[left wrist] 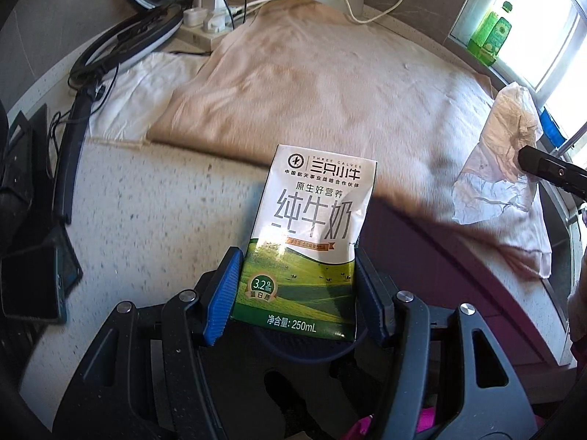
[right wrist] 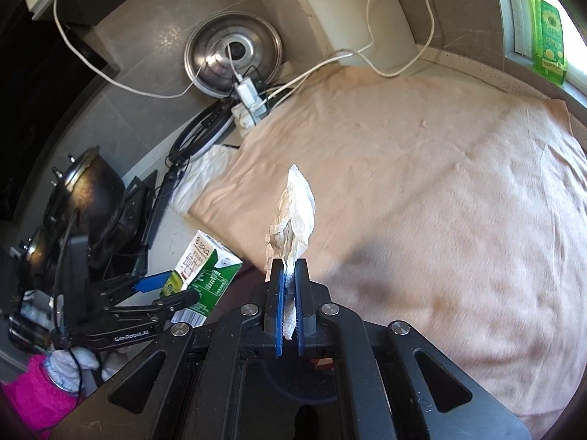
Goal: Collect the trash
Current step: 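Lift the carton and tissue and carry them toward the basket, then lower both tools into the basket and open them to drop the carton and tissue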
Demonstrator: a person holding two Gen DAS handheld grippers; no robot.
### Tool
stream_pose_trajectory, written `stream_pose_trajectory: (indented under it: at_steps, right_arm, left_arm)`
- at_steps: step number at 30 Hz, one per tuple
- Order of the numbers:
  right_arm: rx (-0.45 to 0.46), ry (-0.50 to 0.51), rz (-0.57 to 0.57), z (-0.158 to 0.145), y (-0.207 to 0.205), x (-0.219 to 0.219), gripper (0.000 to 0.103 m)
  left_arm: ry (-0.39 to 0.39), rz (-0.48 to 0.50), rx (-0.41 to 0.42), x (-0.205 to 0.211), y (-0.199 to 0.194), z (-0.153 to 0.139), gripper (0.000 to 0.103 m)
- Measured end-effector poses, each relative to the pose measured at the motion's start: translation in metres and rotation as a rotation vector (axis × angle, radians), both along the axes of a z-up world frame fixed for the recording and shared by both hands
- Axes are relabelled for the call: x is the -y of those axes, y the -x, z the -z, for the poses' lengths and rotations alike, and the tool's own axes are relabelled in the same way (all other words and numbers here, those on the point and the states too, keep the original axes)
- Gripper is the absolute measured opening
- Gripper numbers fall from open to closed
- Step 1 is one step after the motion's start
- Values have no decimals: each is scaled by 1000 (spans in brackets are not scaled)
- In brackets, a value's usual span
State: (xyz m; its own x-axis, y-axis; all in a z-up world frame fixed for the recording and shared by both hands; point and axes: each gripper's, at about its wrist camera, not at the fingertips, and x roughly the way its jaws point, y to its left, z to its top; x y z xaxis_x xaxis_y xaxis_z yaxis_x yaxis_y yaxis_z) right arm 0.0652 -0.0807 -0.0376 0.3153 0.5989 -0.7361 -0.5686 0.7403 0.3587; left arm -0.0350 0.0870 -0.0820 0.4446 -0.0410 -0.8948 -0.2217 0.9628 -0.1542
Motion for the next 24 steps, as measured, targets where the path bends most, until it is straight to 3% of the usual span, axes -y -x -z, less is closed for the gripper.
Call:
stream_pose_trajectory:
  at_steps: [11,24]
  right_arm:
    - [-38,50,-56,29,46,-19,3]
    - [-122,160,-62,94,77,-17,3]
  left_arm:
    - [38,14,-76,10,29,38,61]
    - [46,32,-224,24,43,111,61]
